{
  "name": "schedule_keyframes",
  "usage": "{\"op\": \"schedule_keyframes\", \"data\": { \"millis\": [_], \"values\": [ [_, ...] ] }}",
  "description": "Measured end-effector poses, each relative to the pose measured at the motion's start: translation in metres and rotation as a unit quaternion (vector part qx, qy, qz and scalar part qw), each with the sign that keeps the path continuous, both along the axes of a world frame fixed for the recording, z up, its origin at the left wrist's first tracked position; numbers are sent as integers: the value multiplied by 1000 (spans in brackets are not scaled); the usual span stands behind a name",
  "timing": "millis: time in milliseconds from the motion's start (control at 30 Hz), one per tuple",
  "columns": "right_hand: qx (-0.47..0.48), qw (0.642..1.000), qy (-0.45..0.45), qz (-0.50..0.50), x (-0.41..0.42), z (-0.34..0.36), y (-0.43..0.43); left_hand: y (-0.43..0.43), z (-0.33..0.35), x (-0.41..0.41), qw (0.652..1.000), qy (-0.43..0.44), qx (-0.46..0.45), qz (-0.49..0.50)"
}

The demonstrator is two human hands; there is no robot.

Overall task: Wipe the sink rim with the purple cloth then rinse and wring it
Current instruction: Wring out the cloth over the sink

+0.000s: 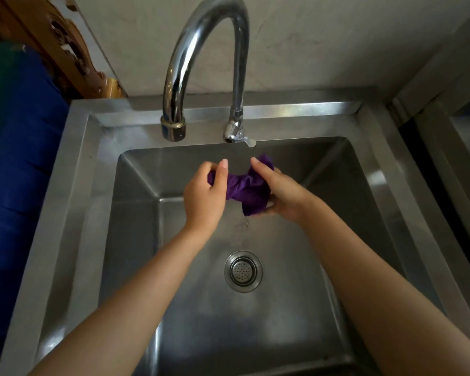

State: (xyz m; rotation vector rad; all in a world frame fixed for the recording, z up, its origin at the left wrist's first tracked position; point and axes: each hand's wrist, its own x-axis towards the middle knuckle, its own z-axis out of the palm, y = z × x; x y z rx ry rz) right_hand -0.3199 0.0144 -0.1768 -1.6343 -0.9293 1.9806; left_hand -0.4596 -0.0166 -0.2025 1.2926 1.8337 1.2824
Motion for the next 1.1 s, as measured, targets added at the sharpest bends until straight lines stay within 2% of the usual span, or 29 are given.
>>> {"op": "schedule_keyframes", "data": {
  "millis": [67, 133, 233, 300, 367, 433, 533, 633, 700, 767, 867, 933, 1033, 1100],
  "values": [
    [0, 1000, 10, -27, 5, -1, -3, -4, 0, 9, 997, -53, -46, -30],
    [79, 994, -59, -53, 6, -2, -7, -8, 0, 17, 990, -79, -95, -70],
    [229, 953, -187, -67, 13, -4, -13, -14, 4, 21, 970, -72, -171, -160],
    [278, 931, -226, -65, 19, -3, -17, -19, 10, 26, 945, -89, -205, -238],
    [286, 923, -249, -61, 24, -1, -20, -23, 17, 33, 923, -120, -214, -297],
    [255, 937, -229, -70, 32, 1, -23, -24, 21, 39, 907, -142, -220, -330],
    [193, 971, -132, -61, 52, 3, -30, -19, 21, 40, 901, -172, -239, -319],
    [177, 982, -26, -56, 79, 2, -38, -12, 16, 37, 919, -202, -255, -223],
    [161, 985, 12, -61, 93, 4, -41, -12, 19, 35, 910, -276, -261, -164],
    [151, 987, 19, -52, 96, 11, -46, -12, 22, 33, 891, -345, -253, -150],
    [170, 983, 7, -64, 93, 28, -59, -18, 34, 36, 848, -373, -262, -270],
    [195, 978, -1, -71, 94, 42, -66, -22, 42, 39, 830, -354, -264, -342],
    [240, 969, -15, -55, 101, 64, -75, -20, 56, 44, 851, -322, -197, -366],
    [281, 955, -80, -40, 107, 80, -82, -18, 70, 49, 865, -307, -149, -368]
  ]
}}
